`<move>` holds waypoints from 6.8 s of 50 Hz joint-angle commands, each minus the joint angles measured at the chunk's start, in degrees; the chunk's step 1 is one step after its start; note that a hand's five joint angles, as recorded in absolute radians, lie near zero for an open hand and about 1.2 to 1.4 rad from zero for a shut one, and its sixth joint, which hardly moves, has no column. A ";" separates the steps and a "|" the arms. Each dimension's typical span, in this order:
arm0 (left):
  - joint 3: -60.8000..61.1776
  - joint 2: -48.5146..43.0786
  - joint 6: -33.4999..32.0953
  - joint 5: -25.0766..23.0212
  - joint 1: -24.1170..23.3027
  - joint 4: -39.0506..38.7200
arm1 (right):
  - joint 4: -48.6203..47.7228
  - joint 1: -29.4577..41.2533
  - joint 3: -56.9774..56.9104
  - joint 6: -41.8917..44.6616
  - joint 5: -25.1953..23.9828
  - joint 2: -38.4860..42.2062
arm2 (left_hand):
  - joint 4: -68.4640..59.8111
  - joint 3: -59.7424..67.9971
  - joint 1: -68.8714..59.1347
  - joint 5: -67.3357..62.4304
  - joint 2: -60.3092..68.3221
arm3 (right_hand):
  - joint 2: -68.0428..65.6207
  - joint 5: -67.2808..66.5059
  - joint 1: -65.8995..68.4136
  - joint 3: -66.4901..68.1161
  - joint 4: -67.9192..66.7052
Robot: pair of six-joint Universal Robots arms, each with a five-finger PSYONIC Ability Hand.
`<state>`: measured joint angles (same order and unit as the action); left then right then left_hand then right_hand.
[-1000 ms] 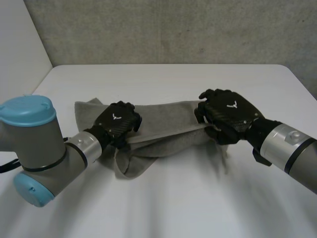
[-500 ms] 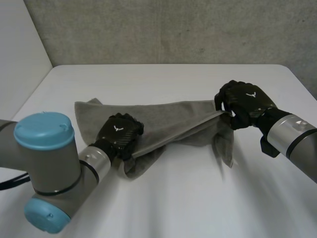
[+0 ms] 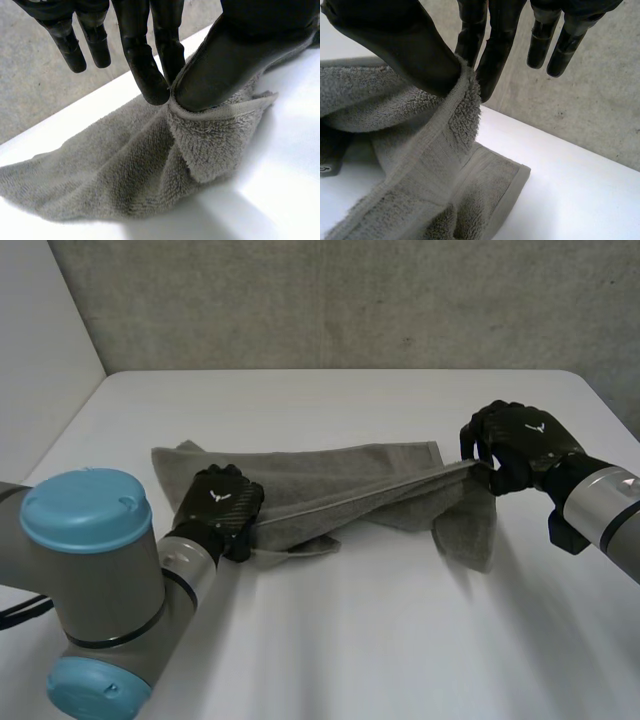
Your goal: Fold the towel.
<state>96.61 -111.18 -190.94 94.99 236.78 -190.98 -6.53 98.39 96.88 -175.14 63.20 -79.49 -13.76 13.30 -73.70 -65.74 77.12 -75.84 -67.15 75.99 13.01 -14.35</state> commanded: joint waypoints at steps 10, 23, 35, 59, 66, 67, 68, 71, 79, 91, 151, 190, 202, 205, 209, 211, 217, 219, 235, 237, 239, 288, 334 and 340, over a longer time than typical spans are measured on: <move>-5.81 7.12 -3.28 -7.79 11.23 5.09 | 6.78 -0.30 -6.78 -0.29 -5.36 -2.35 | 3.76 -3.30 -6.30 -4.26 2.88 | -4.16 -2.85 4.01 -3.01 4.35; -30.48 -11.24 -12.88 -10.00 14.15 5.01 | 14.09 5.32 -32.11 11.23 0.08 16.73 | 3.76 -3.30 -6.30 -4.26 2.88 | -4.16 -2.85 4.01 -3.01 4.35; -48.89 -1.32 -1.19 -11.05 12.48 -4.05 | -5.04 8.14 -49.62 -0.42 10.01 8.24 | 3.76 -3.30 -6.30 -4.26 2.88 | -4.16 -2.85 4.01 -3.01 4.35; -2.06 0.20 -18.37 -30.39 20.57 -8.97 | -6.57 -0.56 -0.67 10.15 -5.28 -1.82 | 3.76 -3.30 -6.30 -4.26 2.88 | -4.16 -2.85 4.01 -3.01 4.35; 0.59 -6.41 -26.15 -29.86 19.51 -9.06 | -6.48 -3.47 4.72 13.95 -5.10 -1.29 | 3.76 -3.30 -6.30 -4.26 2.88 | -4.16 -2.85 4.01 -3.01 4.35; 0.68 -7.46 -26.06 -29.51 19.08 -8.97 | -6.48 -3.99 5.15 13.86 -5.19 -1.20 | 3.76 -3.30 -6.30 -4.26 2.88 | -4.16 -2.85 4.01 -3.01 4.35; 0.68 -8.08 -25.97 -28.90 18.55 -9.05 | -6.48 -4.26 5.24 13.95 -5.10 -1.11 | 3.76 -3.30 4.17 6.21 -7.59 | -4.16 -2.85 4.01 -3.01 4.35; 0.77 -8.87 -25.71 -26.54 17.32 -9.23 | -6.22 -4.61 5.16 13.69 -5.10 -1.02 | 3.76 -3.30 28.85 30.89 -32.27 | -4.16 -2.85 4.01 -3.01 4.35; 1.03 -9.32 -21.59 -18.37 16.00 -11.51 | -5.69 -4.96 4.98 10.36 -5.19 -1.11 | 3.76 -3.30 40.44 42.48 -43.86 | -4.16 -2.85 4.01 -3.01 4.35; 3.05 -6.06 -8.57 -12.28 12.83 -12.04 | -5.95 -6.19 5.42 4.55 -4.13 -1.11 | 3.76 -3.30 40.10 42.14 -43.52 | -4.16 -2.85 4.01 -3.01 4.35; -3.00 11.23 -2.94 -6.31 7.38 -4.93 | -5.34 -12.26 -0.03 -8.81 -2.64 -12.98 | 3.76 -3.30 -6.30 -4.26 2.88 | -4.16 -2.85 4.01 -3.01 4.35; 8.85 8.78 -8.93 -4.29 9.85 -3.26 | -5.51 -10.94 5.51 -3.89 -4.84 -5.42 | 3.76 -3.30 44.31 46.35 -47.73 | -4.16 -2.85 4.01 -3.01 4.35; 8.51 9.85 -0.31 -5.51 10.89 1.84 | -5.51 -10.76 5.60 -3.98 -4.84 -4.98 | 3.76 -3.30 45.31 47.35 -48.73 | -4.16 -2.85 4.01 -3.01 4.35; 8.33 9.41 -0.04 -5.96 11.43 1.76 | -5.51 -10.76 5.60 -3.89 -4.84 -4.80 | 3.76 -3.30 45.32 47.36 -48.74 | -4.16 -2.85 4.01 -3.01 4.35; 6.32 3.89 0.22 -5.78 11.87 0.79 | -5.51 -10.76 5.60 -3.89 -4.84 -4.80 | 3.76 -3.30 45.65 47.69 -49.07 | -4.16 -2.85 4.01 -3.01 4.35; 4.21 0.37 0.22 -5.34 11.87 -0.70 | -5.51 -10.76 5.60 -3.89 -4.84 -4.36 | 3.76 -3.30 45.65 47.69 -49.07 | -4.16 -2.85 4.01 -3.01 4.35; 1.30 -3.68 0.31 -5.08 11.87 -3.17 | -5.43 -10.68 5.68 -3.28 -4.84 -3.57 | 3.76 -3.30 44.48 46.52 -47.90 | -4.16 -2.85 4.01 -3.01 4.35; 0.95 -4.13 0.31 -5.16 11.78 -2.99 | -5.51 -10.59 5.69 -2.84 -4.75 -3.57 | 3.76 -3.30 43.31 45.35 -46.73 | -4.16 -2.85 4.01 -3.01 4.35; 1.65 3.59 5.32 -11.05 16.06 -2.55 | -0.71 -10.59 1.92 -0.90 -5.80 -1.82 | 3.76 -3.30 -6.30 -4.26 2.88 | -4.16 -2.85 4.01 -3.01 4.35; 1.56 5.08 5.32 -11.40 18.26 -2.55 | 2.48 -10.59 0.32 -0.20 -6.07 -1.29 | 3.76 -3.30 -6.30 -4.26 2.88 | -4.16 -2.85 4.01 -3.01 4.35; 1.30 6.75 5.06 -11.75 19.85 -2.64 | 7.47 -10.59 -2.56 3.47 -6.16 0.38 | 3.76 -3.30 -6.30 -4.26 2.88 | -4.16 -2.85 4.01 -3.01 4.35; 4.90 4.83 3.91 -13.34 23.64 -3.34 | 15.49 -6.10 5.07 22.12 5.71 8.65 | 3.76 -3.30 -6.30 -4.26 2.88 | 26.89 28.21 -27.05 -3.01 4.35; -15.53 -10.00 -9.43 -15.36 20.92 -1.59 | 17.35 -1.63 -26.08 29.69 0.52 17.07 | 3.76 -3.30 -6.30 -4.26 2.88 | -4.16 -2.85 4.01 -3.01 4.35; -42.75 -15.73 -10.15 -11.59 19.61 -0.44 | 7.52 -0.22 -47.96 22.07 3.06 20.07 | 3.76 -3.30 -6.30 -4.26 2.88 | -4.16 -2.85 4.01 -3.01 4.35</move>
<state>77.59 -122.11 -199.94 80.17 257.64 -192.41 9.32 96.85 68.26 -145.74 64.14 -61.70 -13.76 13.30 -74.59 -65.51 76.12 -75.24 -66.85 76.30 13.01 -14.35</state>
